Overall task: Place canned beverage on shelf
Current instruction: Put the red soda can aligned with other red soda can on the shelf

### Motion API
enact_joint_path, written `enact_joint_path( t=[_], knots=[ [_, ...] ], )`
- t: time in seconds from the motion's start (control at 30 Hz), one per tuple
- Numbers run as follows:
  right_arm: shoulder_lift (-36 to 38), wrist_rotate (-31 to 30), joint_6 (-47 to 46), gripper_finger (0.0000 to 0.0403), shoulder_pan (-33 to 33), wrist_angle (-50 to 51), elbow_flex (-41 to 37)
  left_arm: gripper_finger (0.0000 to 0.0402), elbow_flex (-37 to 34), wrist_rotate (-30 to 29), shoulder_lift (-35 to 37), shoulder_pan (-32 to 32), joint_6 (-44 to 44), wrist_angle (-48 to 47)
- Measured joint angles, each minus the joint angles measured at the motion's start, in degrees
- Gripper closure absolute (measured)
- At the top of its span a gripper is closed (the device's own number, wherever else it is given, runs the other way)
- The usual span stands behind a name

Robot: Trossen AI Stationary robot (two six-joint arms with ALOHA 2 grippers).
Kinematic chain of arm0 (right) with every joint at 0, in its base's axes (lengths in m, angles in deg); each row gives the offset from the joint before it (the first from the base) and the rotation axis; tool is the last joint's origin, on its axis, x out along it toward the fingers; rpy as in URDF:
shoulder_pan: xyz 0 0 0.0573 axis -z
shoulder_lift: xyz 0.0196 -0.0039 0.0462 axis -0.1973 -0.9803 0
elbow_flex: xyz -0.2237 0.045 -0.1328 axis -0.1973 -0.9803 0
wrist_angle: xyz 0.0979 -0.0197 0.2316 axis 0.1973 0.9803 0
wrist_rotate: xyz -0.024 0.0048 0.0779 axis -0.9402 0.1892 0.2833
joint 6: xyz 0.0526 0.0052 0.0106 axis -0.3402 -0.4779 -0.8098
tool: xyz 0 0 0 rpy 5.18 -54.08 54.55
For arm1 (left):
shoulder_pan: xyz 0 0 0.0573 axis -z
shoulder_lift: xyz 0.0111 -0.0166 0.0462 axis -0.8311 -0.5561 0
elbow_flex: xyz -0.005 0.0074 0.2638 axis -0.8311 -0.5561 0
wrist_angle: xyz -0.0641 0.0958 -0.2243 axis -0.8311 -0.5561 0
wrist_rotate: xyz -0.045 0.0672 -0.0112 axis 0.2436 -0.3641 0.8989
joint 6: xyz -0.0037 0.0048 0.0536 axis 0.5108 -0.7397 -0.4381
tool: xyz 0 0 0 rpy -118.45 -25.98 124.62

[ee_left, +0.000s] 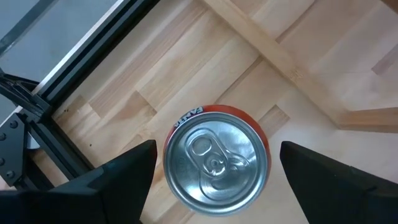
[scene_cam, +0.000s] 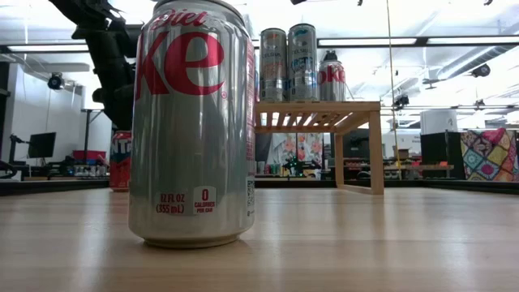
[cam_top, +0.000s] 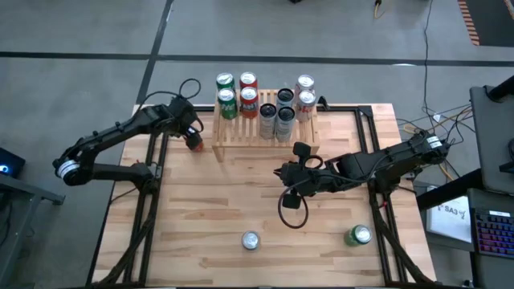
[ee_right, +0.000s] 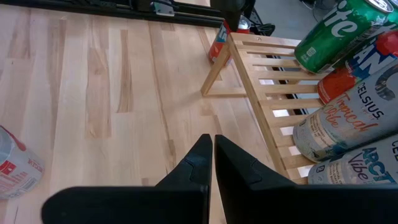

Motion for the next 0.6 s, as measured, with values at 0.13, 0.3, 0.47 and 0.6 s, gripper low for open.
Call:
enact_joint_path(
  t=[0.13, 0.3, 0.47, 0.6],
  knots=[
    [0.00, 0.00, 0.00, 0.0394, 0.00, 0.00, 0.00, 0.0076, 0.00, -0.46, -2.22, 0.00, 0.17, 0.15],
    [0.00, 0.00, 0.00, 0.0394, 0.00, 0.00, 0.00, 0.0076, 0.00, -0.63, -6.65, 0.00, 0.15, 0.26],
    [0.00, 0.00, 0.00, 0.0394, 0.00, 0.00, 0.00, 0.0077, 0.20, -0.65, -9.90, 0.00, 0.15, 0.66],
    [0.00, 0.00, 0.00, 0.0394, -0.02, 0.00, -0.01, 0.0090, 0.13, -0.61, -9.60, 0.00, 0.13, 0.54]
  ],
)
